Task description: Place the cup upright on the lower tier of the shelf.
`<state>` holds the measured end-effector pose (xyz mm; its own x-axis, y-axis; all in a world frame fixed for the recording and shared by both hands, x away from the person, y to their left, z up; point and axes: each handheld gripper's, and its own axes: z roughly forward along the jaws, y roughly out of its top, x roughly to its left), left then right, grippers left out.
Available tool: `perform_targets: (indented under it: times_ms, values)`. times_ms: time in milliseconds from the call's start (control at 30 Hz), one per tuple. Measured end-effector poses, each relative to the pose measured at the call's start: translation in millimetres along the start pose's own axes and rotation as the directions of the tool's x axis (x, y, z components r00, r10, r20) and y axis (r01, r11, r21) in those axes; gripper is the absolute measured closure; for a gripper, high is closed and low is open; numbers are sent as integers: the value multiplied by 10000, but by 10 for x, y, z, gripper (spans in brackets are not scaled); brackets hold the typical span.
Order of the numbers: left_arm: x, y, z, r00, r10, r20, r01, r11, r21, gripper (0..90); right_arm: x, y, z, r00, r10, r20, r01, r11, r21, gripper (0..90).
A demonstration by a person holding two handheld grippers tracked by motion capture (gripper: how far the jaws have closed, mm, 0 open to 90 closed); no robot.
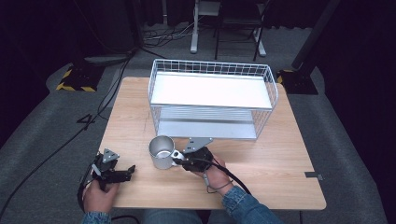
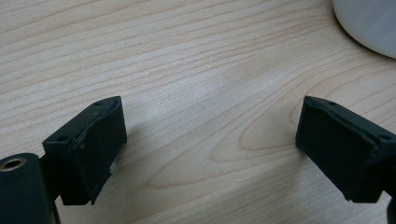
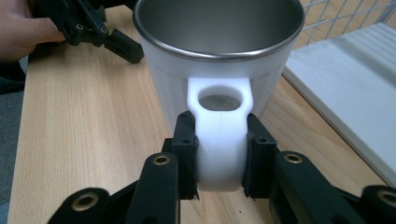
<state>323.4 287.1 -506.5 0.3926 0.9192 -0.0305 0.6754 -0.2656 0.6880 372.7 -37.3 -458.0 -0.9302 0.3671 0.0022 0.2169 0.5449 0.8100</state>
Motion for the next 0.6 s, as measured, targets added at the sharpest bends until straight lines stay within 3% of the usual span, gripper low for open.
perform_targets:
  times_ms: [333,600]
  values:
    - [0,0,0,10000,2,6,-2,10000,-2,91,25,-2,-68,9994,134,313,-116,9983,-569,717]
    - [1,1,0,10000,1,21,-1,10000,7,91,-27,26,-228,9977,398,553,-333,9929,-1139,717]
